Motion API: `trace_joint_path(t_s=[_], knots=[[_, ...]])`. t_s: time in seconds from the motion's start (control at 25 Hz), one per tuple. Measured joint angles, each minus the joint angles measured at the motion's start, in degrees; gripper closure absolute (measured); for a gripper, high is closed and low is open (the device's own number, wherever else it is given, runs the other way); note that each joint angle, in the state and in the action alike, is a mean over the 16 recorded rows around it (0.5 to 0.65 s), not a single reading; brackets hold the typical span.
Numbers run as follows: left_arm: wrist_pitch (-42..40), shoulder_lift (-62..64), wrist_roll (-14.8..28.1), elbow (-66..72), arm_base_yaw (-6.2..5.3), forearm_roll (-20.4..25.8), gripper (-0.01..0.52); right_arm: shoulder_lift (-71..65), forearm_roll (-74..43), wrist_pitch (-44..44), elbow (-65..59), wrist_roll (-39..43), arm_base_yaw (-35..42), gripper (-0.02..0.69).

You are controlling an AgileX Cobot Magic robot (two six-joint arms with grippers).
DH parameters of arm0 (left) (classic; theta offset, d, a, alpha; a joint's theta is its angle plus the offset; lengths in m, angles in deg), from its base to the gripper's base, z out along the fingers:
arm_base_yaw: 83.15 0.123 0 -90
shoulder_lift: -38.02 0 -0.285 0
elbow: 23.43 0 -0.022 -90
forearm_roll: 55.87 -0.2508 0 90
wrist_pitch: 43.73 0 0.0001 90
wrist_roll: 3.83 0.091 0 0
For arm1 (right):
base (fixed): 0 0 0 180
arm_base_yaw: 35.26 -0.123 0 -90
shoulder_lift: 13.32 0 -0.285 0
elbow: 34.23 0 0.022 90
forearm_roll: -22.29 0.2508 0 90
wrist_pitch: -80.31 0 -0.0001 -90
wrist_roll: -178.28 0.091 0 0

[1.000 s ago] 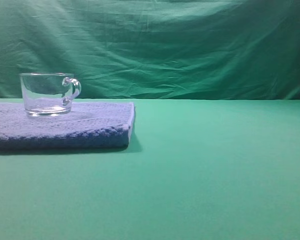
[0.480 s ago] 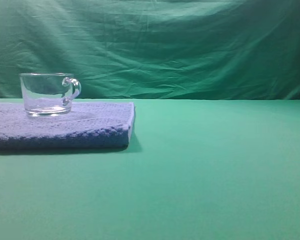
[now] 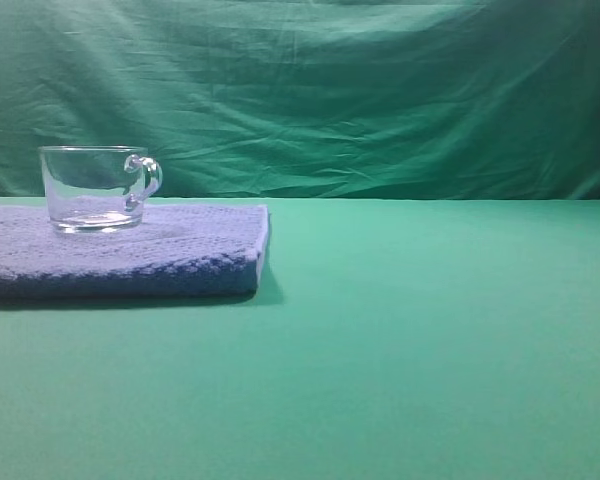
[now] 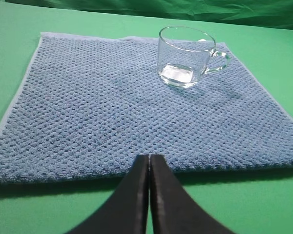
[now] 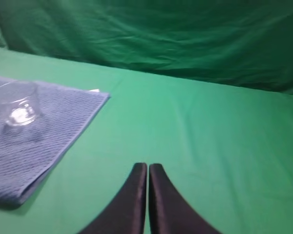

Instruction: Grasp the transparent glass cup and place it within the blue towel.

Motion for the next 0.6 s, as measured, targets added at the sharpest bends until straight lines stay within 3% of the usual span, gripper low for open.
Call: trace_joint_path(t_s=[0.28, 0.6], knots=[[0.0, 0.0, 0.0, 0.0, 0.0, 0.0, 0.514, 9.5, -0.9, -1.7, -10.3, -0.1, 9.4, 0.665], [0.0, 0.0, 0.0, 0.0, 0.0, 0.0, 0.514, 12.9, -1.3, -2.8, -18.1, -0.1, 13.6, 0.665]])
